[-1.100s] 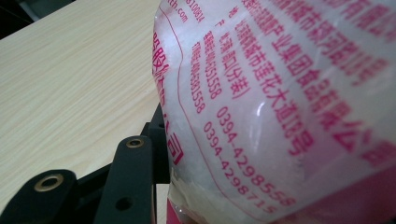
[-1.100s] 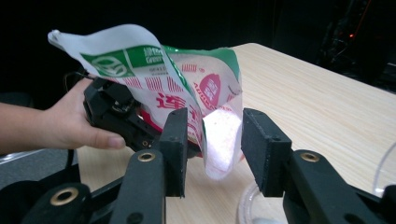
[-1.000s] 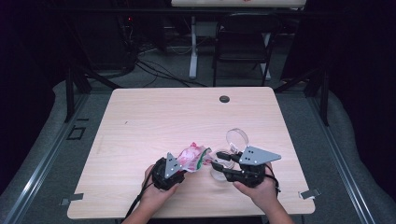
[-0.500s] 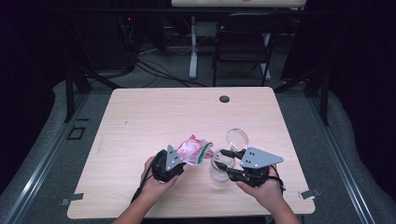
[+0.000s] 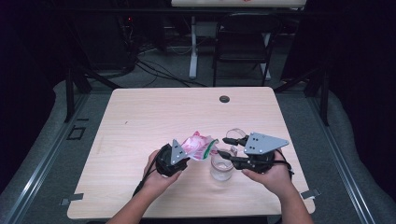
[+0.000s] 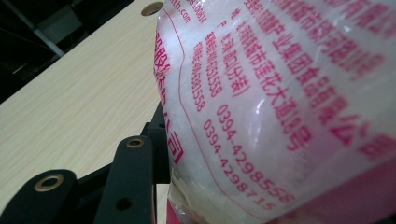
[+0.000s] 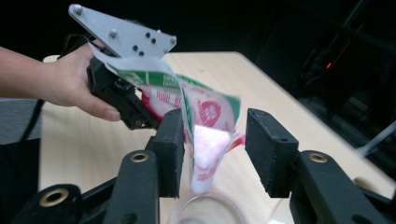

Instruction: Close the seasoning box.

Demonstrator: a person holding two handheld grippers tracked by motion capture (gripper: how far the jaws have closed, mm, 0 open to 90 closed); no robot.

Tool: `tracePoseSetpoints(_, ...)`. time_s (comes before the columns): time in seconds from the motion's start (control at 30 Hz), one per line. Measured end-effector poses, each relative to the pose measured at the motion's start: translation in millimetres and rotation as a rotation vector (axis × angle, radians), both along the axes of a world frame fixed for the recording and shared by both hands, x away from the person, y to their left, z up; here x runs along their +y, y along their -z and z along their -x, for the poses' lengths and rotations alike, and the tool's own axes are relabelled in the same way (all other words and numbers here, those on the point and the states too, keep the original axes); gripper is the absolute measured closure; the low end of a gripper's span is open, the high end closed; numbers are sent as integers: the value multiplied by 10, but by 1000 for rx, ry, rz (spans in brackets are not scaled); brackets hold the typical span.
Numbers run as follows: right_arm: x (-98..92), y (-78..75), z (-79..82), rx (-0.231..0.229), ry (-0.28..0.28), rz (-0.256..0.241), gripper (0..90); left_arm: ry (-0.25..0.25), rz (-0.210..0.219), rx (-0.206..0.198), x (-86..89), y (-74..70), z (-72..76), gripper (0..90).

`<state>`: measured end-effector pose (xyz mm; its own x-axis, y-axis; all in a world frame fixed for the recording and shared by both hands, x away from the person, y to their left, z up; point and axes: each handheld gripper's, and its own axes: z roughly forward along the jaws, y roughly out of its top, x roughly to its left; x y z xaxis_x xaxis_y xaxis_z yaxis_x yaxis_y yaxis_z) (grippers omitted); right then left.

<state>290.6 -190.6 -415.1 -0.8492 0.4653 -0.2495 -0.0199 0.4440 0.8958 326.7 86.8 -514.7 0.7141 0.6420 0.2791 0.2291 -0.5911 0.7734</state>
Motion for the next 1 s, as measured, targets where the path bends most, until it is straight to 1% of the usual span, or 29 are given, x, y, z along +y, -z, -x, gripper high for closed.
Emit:
tracePoseSetpoints(0.1, -7, -43, 11, -37, 4, 17, 553, 0, -8, -3, -6, -42, -18, 589)
tracePoseSetpoints(0.17, -1, -42, 28, -54, 8, 33, 551, 5, -20, -4, -12, -64, -21, 589)
tracePoseSetpoints(0.2, 1, -39, 36, -66, 7, 37, 551, 5, -20, -6, -19, -69, -21, 589)
tracePoseSetpoints(0.23, 1, -41, 45, -75, 9, 49, 551, 12, -32, -11, -19, -78, -26, 588)
tracePoseSetpoints(0.3, 9, -39, 53, -92, 11, 65, 551, 16, -36, -10, -24, -84, -29, 589)
tracePoseSetpoints(0.37, 25, -32, 63, -116, 19, 84, 525, 21, -44, -10, -28, -85, -33, 589)
tracePoseSetpoints(0.4, 39, -20, 65, -125, 17, 87, 516, 23, -53, -16, -29, -83, -36, 589)
tracePoseSetpoints(0.47, 65, -1, 83, -138, 19, 118, 515, 28, -68, -14, -30, -82, -36, 589)
tracePoseSetpoints(0.53, 84, 14, 101, -147, 12, 132, 516, 26, -80, -14, -23, -82, -37, 589)
tracePoseSetpoints(0.6, 91, 17, 113, -158, 12, 144, 513, 25, -84, -14, -14, -84, -41, 589)
tracePoseSetpoints(0.77, 95, 23, 111, -174, 18, 148, 504, 24, -98, -23, -1, -86, -56, 589)
tracePoseSetpoints(0.8, 98, 24, 109, -175, 17, 150, 505, 25, -100, -18, -1, -86, -57, 589)
tracePoseSetpoints(1.0, 159, 26, 120, -194, -11, 166, 515, 39, -123, -17, -20, -70, -57, 589)
